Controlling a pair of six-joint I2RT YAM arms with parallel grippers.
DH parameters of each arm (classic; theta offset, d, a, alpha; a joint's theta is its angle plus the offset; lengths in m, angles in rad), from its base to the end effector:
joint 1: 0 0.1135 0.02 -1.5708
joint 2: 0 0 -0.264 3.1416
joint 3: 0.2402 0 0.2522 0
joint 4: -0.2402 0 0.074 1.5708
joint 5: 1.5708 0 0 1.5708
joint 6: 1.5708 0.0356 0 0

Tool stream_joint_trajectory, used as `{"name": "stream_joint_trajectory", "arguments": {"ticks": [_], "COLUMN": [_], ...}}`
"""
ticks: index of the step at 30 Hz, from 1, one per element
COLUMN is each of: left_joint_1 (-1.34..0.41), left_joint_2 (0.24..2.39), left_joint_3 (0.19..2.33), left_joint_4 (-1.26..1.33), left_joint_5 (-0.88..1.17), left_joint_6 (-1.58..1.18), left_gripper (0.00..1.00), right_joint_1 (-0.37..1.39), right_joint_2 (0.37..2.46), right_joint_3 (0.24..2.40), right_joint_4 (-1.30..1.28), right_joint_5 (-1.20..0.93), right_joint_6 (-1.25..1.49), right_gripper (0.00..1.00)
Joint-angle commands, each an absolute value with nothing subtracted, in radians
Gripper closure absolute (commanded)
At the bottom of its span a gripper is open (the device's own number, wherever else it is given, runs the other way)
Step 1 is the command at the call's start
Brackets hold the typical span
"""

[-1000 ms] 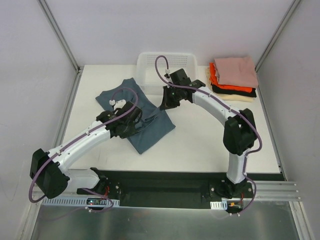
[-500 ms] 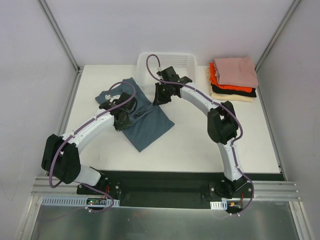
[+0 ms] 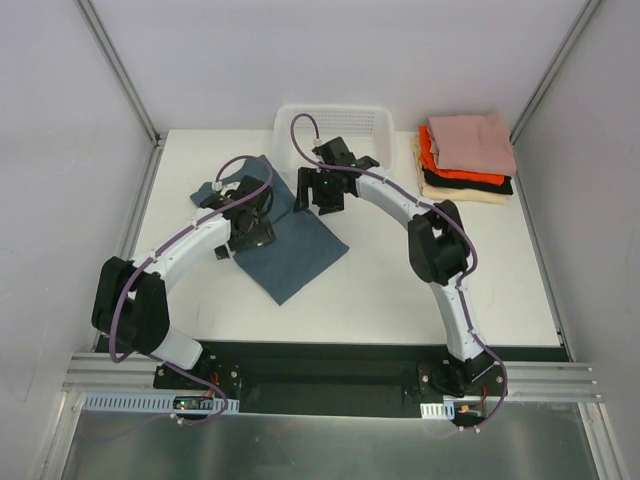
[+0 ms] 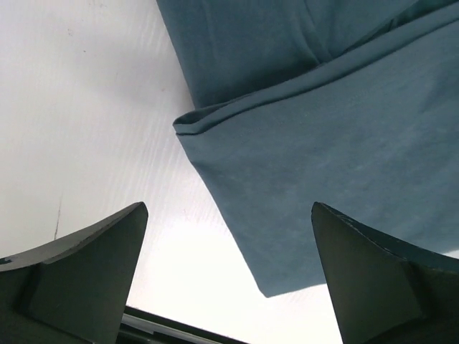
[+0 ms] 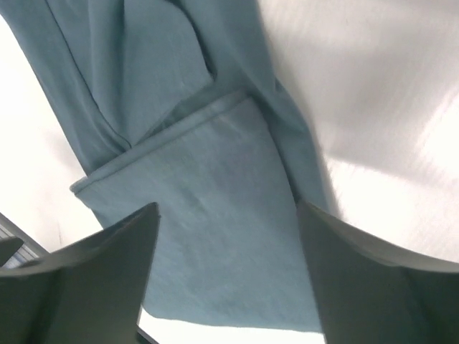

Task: Fold and stack the t-shirts
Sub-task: Fold the tshirt

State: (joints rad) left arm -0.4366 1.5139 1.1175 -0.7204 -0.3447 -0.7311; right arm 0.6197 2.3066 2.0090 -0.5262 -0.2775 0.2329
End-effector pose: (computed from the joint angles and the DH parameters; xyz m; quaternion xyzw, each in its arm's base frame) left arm 0.2781 -0.1165 0.2412 -0.1790 0.9439 0.0172 0.2771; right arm 0.4197 0.3114 0.2153 -0.2267 0.8952 0.2667 0.2758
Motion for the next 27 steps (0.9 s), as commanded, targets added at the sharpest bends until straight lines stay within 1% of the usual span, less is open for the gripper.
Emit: {"name": "stream_joint_trajectory", "arguments": {"ticks": [1, 2, 4, 8, 13, 15, 18, 21, 22, 24, 25, 27], "left_joint_1": [-0.431, -0.433, -0.437, -0.5, -0.666, -0.692, -0.709, -0.71, -0.71, -0.709, -0.709, -0.71], "left_joint_2": [1.407, 1.398, 1.371, 1.325, 1.29, 1.27, 1.232, 1.212, 1.209, 1.212, 1.216, 1.238], "left_joint_3": [1.114, 1.103, 1.088, 1.04, 0.993, 0.941, 0.841, 0.77, 0.759, 0.733, 0.729, 0.729], "left_joint_4": [-0.733, -0.733, -0.726, -0.706, -0.701, -0.7, -0.68, -0.657, -0.647, -0.614, -0.601, -0.583], "left_joint_5": [-0.28, -0.262, -0.235, -0.17, -0.132, -0.074, -0.049, -0.057, -0.064, -0.067, -0.071, -0.071], "left_joint_6": [-0.726, -0.726, -0.723, -0.704, -0.693, -0.731, -0.803, -0.863, -0.876, -0.89, -0.891, -0.896], "left_gripper": [0.01, 0.01, 0.0, 0.01, 0.01, 0.01, 0.01, 0.12, 0.17, 0.26, 0.33, 0.35], "right_joint_1": [0.63, 0.63, 0.638, 0.644, 0.638, 0.632, 0.614, 0.594, 0.589, 0.577, 0.575, 0.568], "right_joint_2": [2.134, 2.106, 2.07, 1.968, 1.821, 1.786, 1.743, 1.735, 1.736, 1.747, 1.75, 1.766], "right_joint_3": [1.91, 1.889, 1.812, 1.654, 1.467, 1.385, 1.297, 1.23, 1.221, 1.215, 1.215, 1.223], "right_joint_4": [-0.496, -0.497, -0.495, -0.488, -0.479, -0.483, -0.473, -0.442, -0.436, -0.422, -0.423, -0.423], "right_joint_5": [-0.31, -0.316, -0.315, -0.288, -0.281, -0.258, -0.239, -0.255, -0.273, -0.293, -0.293, -0.295], "right_joint_6": [0.21, 0.207, 0.201, 0.193, 0.134, 0.123, 0.121, 0.146, 0.153, 0.166, 0.17, 0.175], "right_gripper": [0.09, 0.03, 0.04, 0.04, 0.04, 0.04, 0.04, 0.03, 0.03, 0.03, 0.03, 0.02]}}
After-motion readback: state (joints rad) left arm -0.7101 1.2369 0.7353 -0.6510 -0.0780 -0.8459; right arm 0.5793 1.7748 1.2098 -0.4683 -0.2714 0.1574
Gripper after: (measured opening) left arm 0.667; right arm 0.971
